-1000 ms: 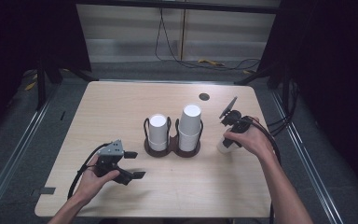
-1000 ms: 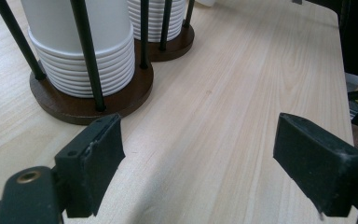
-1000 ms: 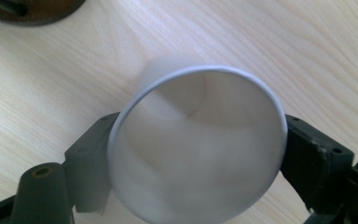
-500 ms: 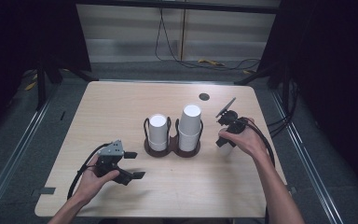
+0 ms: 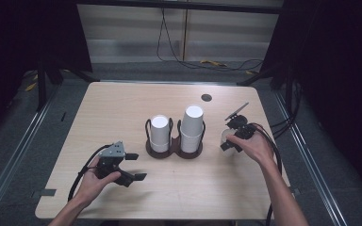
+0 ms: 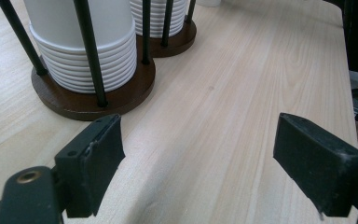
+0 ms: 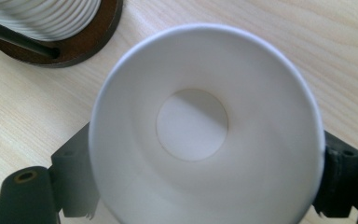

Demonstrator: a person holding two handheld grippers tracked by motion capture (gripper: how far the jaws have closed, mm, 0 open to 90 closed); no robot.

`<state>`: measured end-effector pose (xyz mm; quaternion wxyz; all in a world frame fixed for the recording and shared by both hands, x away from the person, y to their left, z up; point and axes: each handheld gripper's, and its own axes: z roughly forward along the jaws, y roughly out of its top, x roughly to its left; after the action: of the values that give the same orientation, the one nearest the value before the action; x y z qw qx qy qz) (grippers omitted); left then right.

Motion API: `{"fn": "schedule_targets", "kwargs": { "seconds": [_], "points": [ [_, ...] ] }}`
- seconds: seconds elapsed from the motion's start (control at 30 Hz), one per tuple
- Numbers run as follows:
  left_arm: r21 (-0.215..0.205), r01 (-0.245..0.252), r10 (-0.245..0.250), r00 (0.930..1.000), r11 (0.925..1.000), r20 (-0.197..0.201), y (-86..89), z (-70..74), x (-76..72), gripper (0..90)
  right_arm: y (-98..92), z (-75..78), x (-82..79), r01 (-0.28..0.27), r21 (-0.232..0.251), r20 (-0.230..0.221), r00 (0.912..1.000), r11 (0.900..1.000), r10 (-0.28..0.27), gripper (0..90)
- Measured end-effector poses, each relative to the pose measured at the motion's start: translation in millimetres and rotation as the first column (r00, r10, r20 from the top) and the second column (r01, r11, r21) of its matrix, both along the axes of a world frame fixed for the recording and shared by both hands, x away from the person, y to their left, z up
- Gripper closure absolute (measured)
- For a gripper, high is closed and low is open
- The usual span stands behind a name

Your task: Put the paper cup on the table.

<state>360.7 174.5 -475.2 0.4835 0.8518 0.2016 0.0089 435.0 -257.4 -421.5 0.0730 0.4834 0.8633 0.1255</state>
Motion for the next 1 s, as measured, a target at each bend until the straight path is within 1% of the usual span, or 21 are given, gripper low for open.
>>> {"fn": "schedule_targets", "kwargs": {
  "seconds": [0.07,0.17,0.3,0.4,0.47,0.5,0.53,0.57,0.6,0.63,0.73,0.77,0.83,0.87,0.9,0.93,0.97,1.0],
  "points": [
    [0.000,0.003,-0.003,1.0000,1.0000,0.000,0.0,0.0,-0.3,15.9,-1.6,-0.6,-3.6,-0.003,0.012,0.018,0.9998,1.000,0.003,14.7],
    [0.001,-0.001,0.001,1.0000,1.0000,0.001,0.1,0.0,-0.1,15.9,-4.0,-2.3,-5.9,0.000,0.010,0.003,1.0000,1.000,0.000,15.2],
    [-0.004,-0.003,0.003,1.0000,1.0000,-0.002,0.1,0.1,-0.3,15.8,-8.0,0.9,-9.7,0.025,0.043,0.034,0.9991,0.999,-0.026,14.7],
    [-0.002,-0.004,0.004,1.0000,1.0000,-0.001,0.1,0.1,-0.4,15.9,-9.2,1.5,-13.0,0.029,0.035,0.045,0.9985,0.999,-0.031,14.8],
    [-0.001,-0.005,0.005,1.0000,1.0000,-0.001,0.1,0.2,-0.6,15.8,-10.9,-1.5,-16.5,0.039,0.051,0.047,0.9981,0.998,-0.041,14.8],
    [0.001,-0.007,0.007,1.0000,1.0000,-0.005,0.2,0.3,-0.5,15.9,-11.4,-3.0,-17.6,0.043,0.060,0.044,0.9980,0.997,-0.045,15.0],
    [-0.005,-0.012,0.012,0.9998,0.9999,-0.014,-0.2,0.2,-0.4,15.9,-12.6,-4.2,-18.9,0.039,0.059,0.037,0.9985,0.997,-0.041,15.4],
    [-0.005,-0.015,0.014,0.9998,0.9999,-0.014,-0.4,0.3,-0.5,15.9,-13.5,-5.0,-20.7,0.041,0.061,0.047,0.9979,0.997,-0.044,15.2],
    [-0.004,-0.016,0.016,0.9998,0.9999,-0.012,-0.7,0.3,-0.7,15.9,-14.6,-5.7,-23.5,0.050,0.078,0.065,0.9964,0.996,-0.055,15.1],
    [-0.005,-0.015,0.015,0.9998,0.9999,-0.015,-1.0,0.0,-0.7,15.9,-15.8,-5.7,-25.3,0.055,0.085,0.063,0.9961,0.995,-0.061,15.3],
    [0.002,-0.018,0.018,0.9997,0.9998,-0.015,-0.8,-0.1,-0.3,15.9,-18.9,-6.1,-29.6,0.078,0.097,0.086,0.9926,0.992,-0.086,15.3],
    [0.000,-0.017,0.017,0.9997,0.9999,-0.015,-0.6,0.0,-0.2,15.9,-20.6,-5.1,-31.1,0.081,0.108,0.099,0.9909,0.991,-0.091,15.3],
    [-0.005,-0.020,0.020,0.9997,0.9998,-0.013,-0.1,0.6,-0.5,15.9,-22.8,-3.1,-36.5,0.076,0.148,0.136,0.9859,0.986,-0.097,15.9],
    [0.000,-0.020,0.020,0.9997,0.9998,-0.011,0.4,0.8,-0.3,15.9,-22.8,-3.1,-38.6,0.073,0.148,0.143,0.9853,0.986,-0.094,16.0],
    [0.005,-0.021,0.021,0.9998,0.9998,-0.008,0.7,0.8,0.0,15.9,-22.7,-3.3,-41.2,0.071,0.135,0.145,0.9853,0.988,-0.090,16.0],
    [0.006,-0.024,0.024,0.9997,0.9997,-0.010,0.7,0.9,-0.3,15.9,-23.3,-4.0,-43.9,0.071,0.139,0.153,0.9839,0.988,-0.092,16.2],
    [-0.004,-0.028,0.028,0.9995,0.9996,-0.016,0.3,1.1,-1.1,15.9,-23.8,-4.2,-45.6,0.076,0.147,0.159,0.9822,0.986,-0.100,16.6],
    [-0.002,-0.030,0.030,0.9995,0.9996,-0.013,0.6,1.5,-1.3,15.9,-25.2,-4.1,-48.9,0.085,0.156,0.178,0.9776,0.984,-0.113,16.9]
  ]
}}
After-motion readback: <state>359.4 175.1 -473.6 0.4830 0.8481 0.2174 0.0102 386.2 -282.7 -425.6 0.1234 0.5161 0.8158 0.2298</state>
